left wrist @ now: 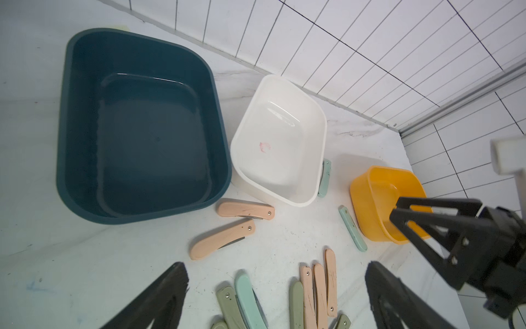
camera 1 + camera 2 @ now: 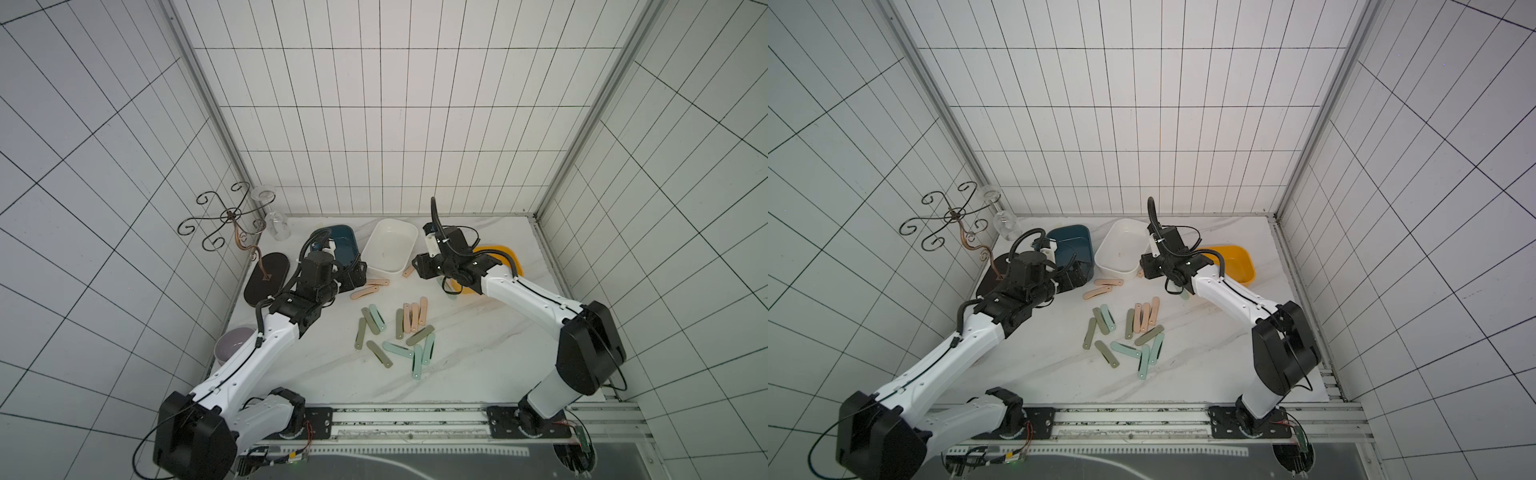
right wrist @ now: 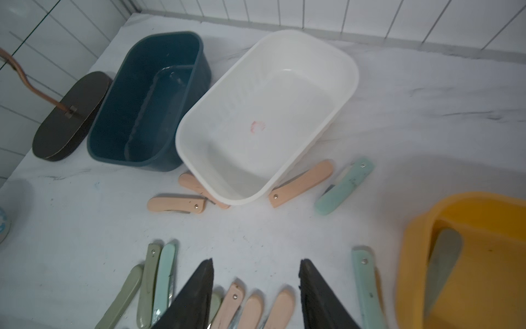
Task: Place the fruit knives into the storage box by color
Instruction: Pick up the fruit knife from the center of the board.
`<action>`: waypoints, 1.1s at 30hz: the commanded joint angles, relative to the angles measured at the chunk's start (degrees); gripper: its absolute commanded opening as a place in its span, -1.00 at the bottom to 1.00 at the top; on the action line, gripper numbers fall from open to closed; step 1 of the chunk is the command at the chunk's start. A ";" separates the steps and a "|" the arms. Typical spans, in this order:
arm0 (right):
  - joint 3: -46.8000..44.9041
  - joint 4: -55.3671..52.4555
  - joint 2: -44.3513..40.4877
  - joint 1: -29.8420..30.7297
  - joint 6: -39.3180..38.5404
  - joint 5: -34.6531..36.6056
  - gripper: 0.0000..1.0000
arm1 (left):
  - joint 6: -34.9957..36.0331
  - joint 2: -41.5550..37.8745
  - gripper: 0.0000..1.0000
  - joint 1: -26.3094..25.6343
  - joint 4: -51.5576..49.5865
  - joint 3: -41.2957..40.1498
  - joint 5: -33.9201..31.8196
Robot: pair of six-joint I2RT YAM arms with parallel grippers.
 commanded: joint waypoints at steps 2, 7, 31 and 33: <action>-2.27 -0.96 3.05 7.15 2.76 -1.11 0.01 | 0.59 -2.00 0.95 5.23 -0.68 -1.20 2.75; -1.42 -3.18 6.56 12.35 5.77 0.24 -0.01 | 0.58 -2.14 0.95 9.88 -0.85 -1.64 4.03; -10.47 -2.53 9.44 15.90 12.78 6.10 -0.04 | -1.13 -2.53 0.95 10.23 1.08 -3.68 8.09; -10.24 -2.50 10.00 15.80 12.69 6.30 -0.04 | -1.25 -2.60 0.95 10.22 1.31 -3.86 8.18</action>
